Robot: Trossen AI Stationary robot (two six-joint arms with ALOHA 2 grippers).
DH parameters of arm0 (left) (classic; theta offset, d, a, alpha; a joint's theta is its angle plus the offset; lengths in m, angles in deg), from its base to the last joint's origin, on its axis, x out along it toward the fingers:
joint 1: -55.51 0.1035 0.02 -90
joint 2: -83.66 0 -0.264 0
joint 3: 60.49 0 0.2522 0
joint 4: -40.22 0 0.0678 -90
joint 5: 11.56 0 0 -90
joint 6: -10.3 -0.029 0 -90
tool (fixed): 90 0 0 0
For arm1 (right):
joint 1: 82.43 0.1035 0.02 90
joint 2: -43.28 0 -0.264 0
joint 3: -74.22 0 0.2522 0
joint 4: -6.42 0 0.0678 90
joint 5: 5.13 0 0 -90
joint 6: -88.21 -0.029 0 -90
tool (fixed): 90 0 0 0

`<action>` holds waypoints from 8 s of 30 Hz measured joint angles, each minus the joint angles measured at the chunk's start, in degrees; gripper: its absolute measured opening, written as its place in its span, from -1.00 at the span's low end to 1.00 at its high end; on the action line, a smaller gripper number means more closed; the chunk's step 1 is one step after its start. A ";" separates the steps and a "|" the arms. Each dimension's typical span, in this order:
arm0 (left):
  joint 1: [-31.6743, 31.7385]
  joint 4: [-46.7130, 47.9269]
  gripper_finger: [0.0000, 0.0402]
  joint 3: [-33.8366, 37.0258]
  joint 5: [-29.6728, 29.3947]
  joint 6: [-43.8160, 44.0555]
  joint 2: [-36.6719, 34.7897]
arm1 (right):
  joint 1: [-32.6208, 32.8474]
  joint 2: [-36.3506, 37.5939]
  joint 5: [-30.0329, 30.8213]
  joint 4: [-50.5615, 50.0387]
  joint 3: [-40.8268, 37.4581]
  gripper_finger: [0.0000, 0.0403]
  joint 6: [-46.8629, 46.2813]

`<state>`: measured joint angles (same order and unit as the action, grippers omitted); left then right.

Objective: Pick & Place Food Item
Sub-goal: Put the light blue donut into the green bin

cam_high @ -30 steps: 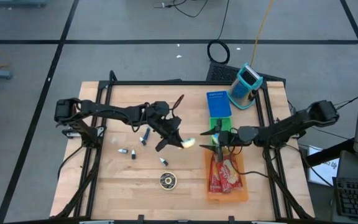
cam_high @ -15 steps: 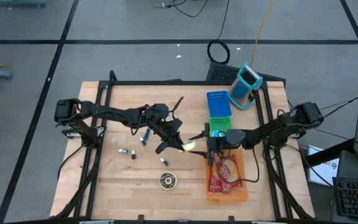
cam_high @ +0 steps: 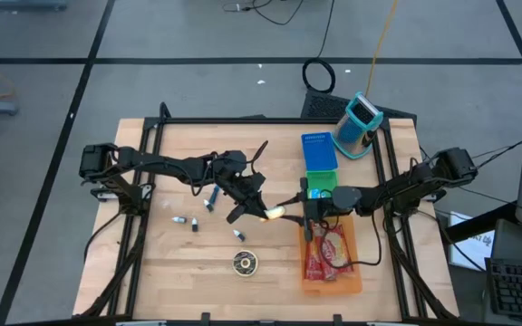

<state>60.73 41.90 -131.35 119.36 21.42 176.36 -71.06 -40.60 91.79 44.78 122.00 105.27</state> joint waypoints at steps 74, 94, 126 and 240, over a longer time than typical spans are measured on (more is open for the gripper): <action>4.35 11.85 0.49 -0.11 -37.02 4.33 -7.98 | 20.55 22.27 42.23 -89.24 -0.02 -0.56 -43.43; 4.35 11.85 0.49 -0.11 -37.03 3.32 -7.98 | 20.09 22.28 33.37 -81.57 -0.07 -0.37 -41.28; 4.35 11.85 0.49 -0.11 -37.03 2.66 -7.98 | 14.77 16.47 34.62 -71.18 -0.07 -0.66 -38.47; -6.73 14.01 0.49 -0.11 -53.53 14.23 -7.96 | 8.46 38.78 9.79 -25.77 -22.47 0.00 -48.55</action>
<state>54.00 55.91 -131.46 65.83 35.65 168.41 -62.60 -1.82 101.58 19.00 99.53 56.72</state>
